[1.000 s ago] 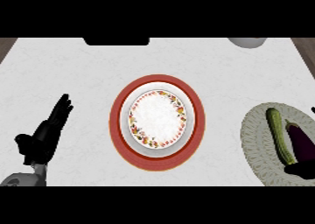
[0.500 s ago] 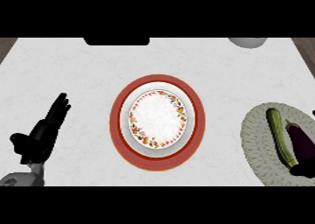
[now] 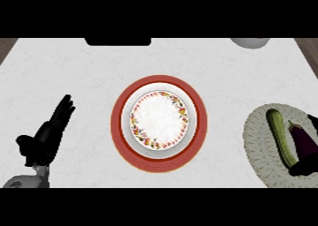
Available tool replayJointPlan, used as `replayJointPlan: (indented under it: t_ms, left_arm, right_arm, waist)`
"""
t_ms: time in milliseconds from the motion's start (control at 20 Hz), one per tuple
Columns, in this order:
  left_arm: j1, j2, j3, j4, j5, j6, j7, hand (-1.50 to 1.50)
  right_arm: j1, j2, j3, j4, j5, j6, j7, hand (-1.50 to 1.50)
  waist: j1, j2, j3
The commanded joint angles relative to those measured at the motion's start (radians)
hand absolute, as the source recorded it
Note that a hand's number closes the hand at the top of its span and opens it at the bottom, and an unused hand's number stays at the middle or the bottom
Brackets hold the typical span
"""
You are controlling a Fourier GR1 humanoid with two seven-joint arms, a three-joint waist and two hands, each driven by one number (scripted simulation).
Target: Pick the eggplant from the placemat and place it in the plate
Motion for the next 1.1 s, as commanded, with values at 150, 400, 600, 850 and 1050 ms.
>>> replayJointPlan:
  t_ms: [150, 400, 600, 850, 1050]
  left_arm:
    - [0.009, -0.016, 0.036, -0.033, -0.028, -0.036, 0.012, 0.00]
    - [0.008, -0.005, 0.073, -0.034, -0.006, -0.060, 0.028, 0.00]
    - [0.011, -0.007, 0.077, -0.040, -0.015, -0.068, 0.046, 0.00]
    - [0.012, -0.019, 0.080, 0.003, -0.041, -0.076, -0.008, 0.00]
    - [0.037, -0.045, 0.050, -0.011, -0.081, -0.041, -0.009, 0.00]
  right_arm:
    - [-0.030, 0.079, -0.029, 0.089, 0.123, 0.022, -0.006, -1.50]
    - [-0.021, 0.056, -0.082, 0.095, 0.051, 0.110, -0.100, 1.50]
    - [-0.116, 0.094, -0.058, 0.301, 0.121, 0.056, -0.241, 1.50]
    - [-0.055, 0.128, -0.073, 0.290, 0.163, -0.047, -0.319, 1.50]
    - [0.068, 0.157, -0.038, 0.121, 0.186, -0.107, -0.349, 1.50]
  waist:
    - [-0.001, -0.001, 0.000]
    - [-0.004, -0.002, 0.000]
    - [0.005, 0.000, 0.001]
    - [-0.001, 0.000, 0.000]
    - [-0.012, -0.005, 0.000]
